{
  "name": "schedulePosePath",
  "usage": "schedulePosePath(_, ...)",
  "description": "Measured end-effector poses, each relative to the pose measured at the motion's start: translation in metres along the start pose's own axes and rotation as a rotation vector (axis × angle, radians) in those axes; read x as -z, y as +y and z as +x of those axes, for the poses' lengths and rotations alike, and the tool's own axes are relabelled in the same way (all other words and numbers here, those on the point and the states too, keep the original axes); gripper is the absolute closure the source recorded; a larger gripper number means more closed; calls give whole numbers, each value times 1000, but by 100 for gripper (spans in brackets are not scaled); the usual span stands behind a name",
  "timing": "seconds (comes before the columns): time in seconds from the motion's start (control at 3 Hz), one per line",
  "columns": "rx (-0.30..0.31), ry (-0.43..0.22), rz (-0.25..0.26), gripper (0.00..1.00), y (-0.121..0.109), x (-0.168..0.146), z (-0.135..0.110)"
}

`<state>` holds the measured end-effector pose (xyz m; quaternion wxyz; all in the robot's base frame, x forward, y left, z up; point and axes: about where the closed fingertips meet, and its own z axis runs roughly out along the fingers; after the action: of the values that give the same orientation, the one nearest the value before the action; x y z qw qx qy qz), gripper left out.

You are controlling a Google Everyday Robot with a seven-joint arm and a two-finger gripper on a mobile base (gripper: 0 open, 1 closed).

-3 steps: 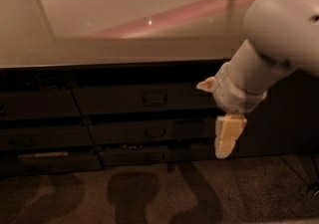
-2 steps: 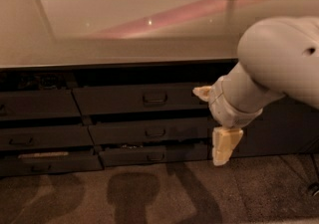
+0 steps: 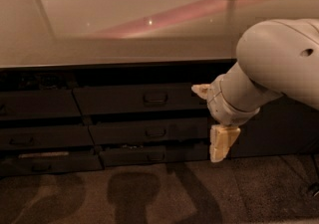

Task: Open top drawer

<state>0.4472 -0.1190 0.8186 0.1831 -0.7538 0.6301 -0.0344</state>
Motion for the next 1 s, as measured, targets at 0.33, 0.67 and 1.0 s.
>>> schedulePosePath(0.33,9,27,9,0,-1,2,-2)
schedulePosePath(0.67,-52,76,-40,0,-24,-14,29)
schedulePosePath(1.0,-101,70,-105,0,-56,-41,71)
